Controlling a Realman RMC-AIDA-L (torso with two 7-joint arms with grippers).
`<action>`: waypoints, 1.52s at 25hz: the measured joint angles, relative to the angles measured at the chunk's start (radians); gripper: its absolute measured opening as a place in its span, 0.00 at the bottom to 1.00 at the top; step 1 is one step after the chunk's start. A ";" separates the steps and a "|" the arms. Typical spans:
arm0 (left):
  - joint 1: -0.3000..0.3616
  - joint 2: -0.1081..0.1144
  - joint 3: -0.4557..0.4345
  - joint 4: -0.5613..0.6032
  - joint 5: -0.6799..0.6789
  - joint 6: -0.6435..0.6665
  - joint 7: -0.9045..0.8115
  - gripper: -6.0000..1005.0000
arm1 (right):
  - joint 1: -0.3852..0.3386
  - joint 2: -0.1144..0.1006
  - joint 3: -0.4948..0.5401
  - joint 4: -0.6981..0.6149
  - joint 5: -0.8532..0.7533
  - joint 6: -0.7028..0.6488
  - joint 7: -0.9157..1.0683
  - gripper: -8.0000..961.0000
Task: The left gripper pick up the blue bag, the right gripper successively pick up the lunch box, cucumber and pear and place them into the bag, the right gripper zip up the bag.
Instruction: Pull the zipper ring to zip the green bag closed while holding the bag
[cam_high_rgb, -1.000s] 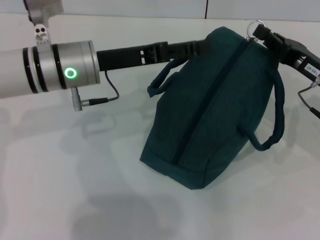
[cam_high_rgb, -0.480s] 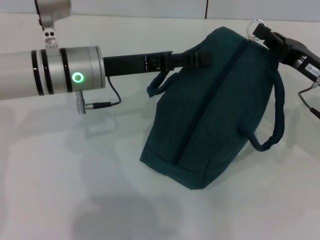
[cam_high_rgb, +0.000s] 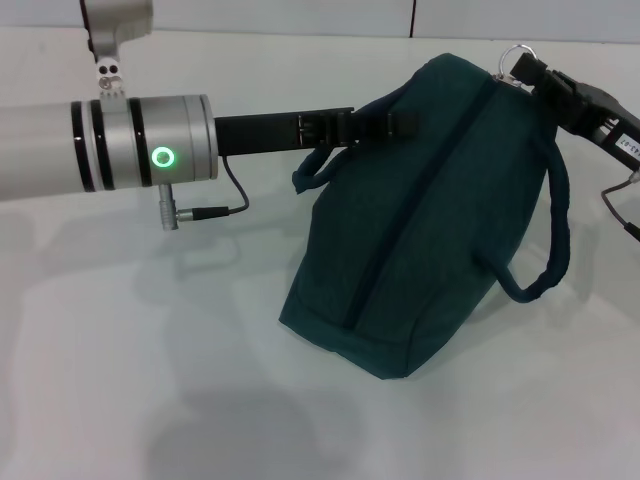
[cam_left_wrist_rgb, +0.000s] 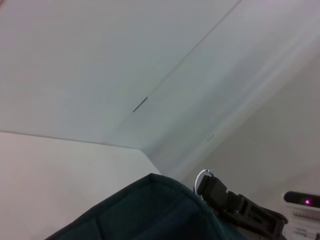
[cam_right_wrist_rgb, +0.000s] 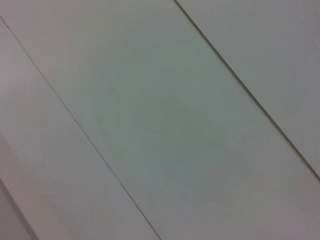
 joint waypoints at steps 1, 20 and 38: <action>0.002 0.000 -0.001 0.000 -0.003 0.000 0.000 0.45 | -0.001 0.000 0.000 0.000 0.000 -0.003 0.000 0.01; 0.033 -0.003 0.026 -0.007 -0.045 0.075 0.027 0.05 | -0.030 0.000 0.009 0.007 0.024 -0.097 0.115 0.01; 0.059 -0.002 0.047 -0.003 -0.154 0.235 0.152 0.05 | -0.028 0.000 0.006 0.055 0.065 -0.058 0.129 0.01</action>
